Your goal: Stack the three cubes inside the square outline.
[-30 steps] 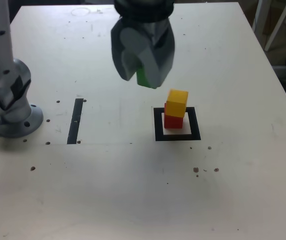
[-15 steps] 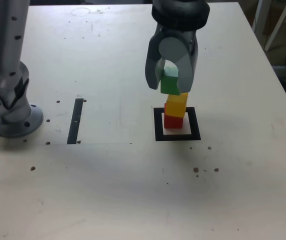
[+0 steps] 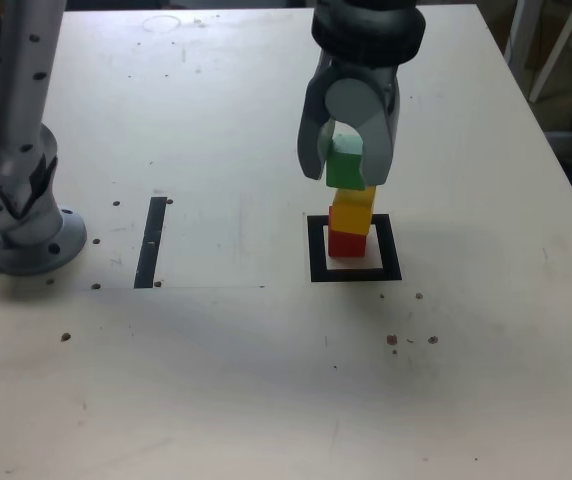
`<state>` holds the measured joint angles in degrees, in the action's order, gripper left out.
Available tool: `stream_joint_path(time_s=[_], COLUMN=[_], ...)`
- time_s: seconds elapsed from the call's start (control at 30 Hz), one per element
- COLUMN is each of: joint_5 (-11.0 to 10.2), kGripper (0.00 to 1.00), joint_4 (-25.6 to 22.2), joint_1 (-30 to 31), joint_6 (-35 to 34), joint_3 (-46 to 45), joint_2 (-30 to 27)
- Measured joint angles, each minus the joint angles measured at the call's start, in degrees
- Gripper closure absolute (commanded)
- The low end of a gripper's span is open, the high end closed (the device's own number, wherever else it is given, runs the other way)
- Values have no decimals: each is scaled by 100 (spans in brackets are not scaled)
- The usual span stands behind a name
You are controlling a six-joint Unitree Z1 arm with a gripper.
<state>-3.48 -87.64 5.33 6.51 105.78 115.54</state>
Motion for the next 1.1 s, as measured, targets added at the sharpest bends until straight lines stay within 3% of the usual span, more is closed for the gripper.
stream_joint_path(time_s=[0.13, 0.33, 0.4, 0.8, 1.1], joint_5=[-6, -6, -6, -13, -109], kGripper=[64, 9, 1, 0, 0], joint_4=[24, 106, 136, 202, 223], joint_1=[0, 0, 0, 0, 0], joint_6=[0, 30, 50, 75, 3], joint_3=[0, 0, -6, -184, -796], joint_2=[35, 54, 57, 58, -686])
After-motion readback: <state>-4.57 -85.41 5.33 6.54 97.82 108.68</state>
